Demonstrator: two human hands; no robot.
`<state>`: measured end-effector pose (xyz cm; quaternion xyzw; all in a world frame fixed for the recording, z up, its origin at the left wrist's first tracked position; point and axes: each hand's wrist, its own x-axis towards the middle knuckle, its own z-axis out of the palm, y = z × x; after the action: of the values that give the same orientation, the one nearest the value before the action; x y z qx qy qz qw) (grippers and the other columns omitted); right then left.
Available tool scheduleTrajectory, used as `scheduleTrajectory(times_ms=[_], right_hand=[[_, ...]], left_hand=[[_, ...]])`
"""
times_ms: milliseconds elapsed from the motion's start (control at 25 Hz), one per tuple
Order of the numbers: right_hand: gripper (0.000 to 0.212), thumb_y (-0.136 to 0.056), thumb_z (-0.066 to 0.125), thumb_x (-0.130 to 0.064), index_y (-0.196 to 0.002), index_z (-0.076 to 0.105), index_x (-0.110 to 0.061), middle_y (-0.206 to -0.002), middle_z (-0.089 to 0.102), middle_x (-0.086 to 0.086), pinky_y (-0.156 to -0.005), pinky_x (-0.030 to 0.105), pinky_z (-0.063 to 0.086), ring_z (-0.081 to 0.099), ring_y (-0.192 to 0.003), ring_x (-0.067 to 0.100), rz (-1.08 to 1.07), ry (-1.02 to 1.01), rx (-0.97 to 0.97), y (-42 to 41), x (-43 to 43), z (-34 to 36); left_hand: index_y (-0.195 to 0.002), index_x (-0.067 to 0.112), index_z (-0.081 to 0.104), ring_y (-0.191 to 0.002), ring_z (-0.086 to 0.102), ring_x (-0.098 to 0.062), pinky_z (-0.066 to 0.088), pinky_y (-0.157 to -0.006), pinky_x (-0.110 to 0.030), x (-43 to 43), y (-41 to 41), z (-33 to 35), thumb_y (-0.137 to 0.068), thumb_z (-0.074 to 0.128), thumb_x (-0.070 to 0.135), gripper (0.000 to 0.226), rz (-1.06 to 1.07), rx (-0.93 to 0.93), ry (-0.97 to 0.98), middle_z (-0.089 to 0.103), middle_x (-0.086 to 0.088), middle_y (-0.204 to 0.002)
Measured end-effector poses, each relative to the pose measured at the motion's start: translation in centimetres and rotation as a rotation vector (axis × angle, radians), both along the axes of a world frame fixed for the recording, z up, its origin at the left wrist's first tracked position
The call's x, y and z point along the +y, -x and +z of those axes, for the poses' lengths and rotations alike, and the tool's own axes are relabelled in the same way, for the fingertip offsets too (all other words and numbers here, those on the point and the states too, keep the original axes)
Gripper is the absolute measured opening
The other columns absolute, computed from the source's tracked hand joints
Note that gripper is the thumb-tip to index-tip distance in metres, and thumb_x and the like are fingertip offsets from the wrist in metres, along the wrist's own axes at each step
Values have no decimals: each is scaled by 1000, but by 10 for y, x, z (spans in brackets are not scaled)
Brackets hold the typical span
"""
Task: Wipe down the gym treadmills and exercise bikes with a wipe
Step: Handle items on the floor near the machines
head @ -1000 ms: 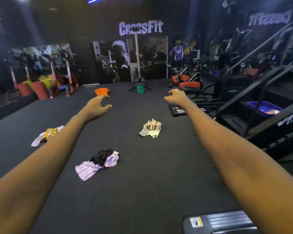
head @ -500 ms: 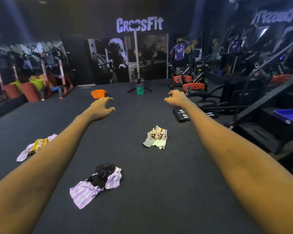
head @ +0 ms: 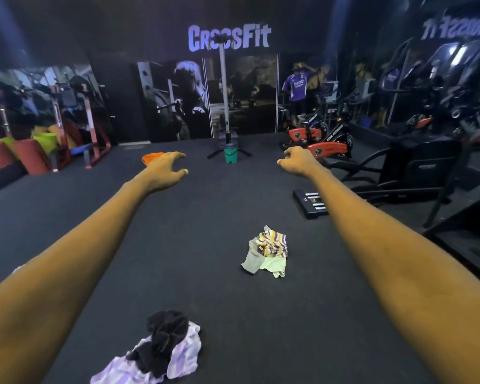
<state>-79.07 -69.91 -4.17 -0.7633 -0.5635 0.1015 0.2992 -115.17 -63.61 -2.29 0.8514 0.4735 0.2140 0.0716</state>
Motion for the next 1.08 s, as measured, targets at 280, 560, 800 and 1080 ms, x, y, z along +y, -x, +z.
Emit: scheduleTrajectory(times_ms=[280,560,800,1080], right_hand=[[58,-91,56,-31,-143,46,-8,-143,51,12,-93,29,42,53,-125,28,34,-14,40,-38,237,18],[57,-90,57,-31,-142,47,-8,-142,52,12,-102,32,41,51,-129,29,34,10,-2,-70,471,9],[59,-88,57,-34,-141,47,-10,-141,53,11,-100,34,44,52,-125,29,12,59,36,-91,675,-13],[44,-89,57,-27,-126,56,-3,-126,61,13,-101,43,49,58,-116,31,-8,88,35,-137,877,-28]], left_hand=[[-146,9,40,-137,40,-30,32,-111,-40,224,-48,12,-96,58,25,55,48,-16,18,42,-13,-150],[-145,10,42,-135,42,-30,33,-109,-40,457,-77,-14,-96,59,25,54,56,-19,25,44,-13,-148],[-145,9,42,-137,40,-26,34,-113,-39,678,-108,-38,-95,61,28,57,5,23,108,43,-11,-150],[-146,12,41,-137,41,-28,35,-112,-41,902,-161,-52,-96,60,30,57,-19,44,137,43,-11,-149]])
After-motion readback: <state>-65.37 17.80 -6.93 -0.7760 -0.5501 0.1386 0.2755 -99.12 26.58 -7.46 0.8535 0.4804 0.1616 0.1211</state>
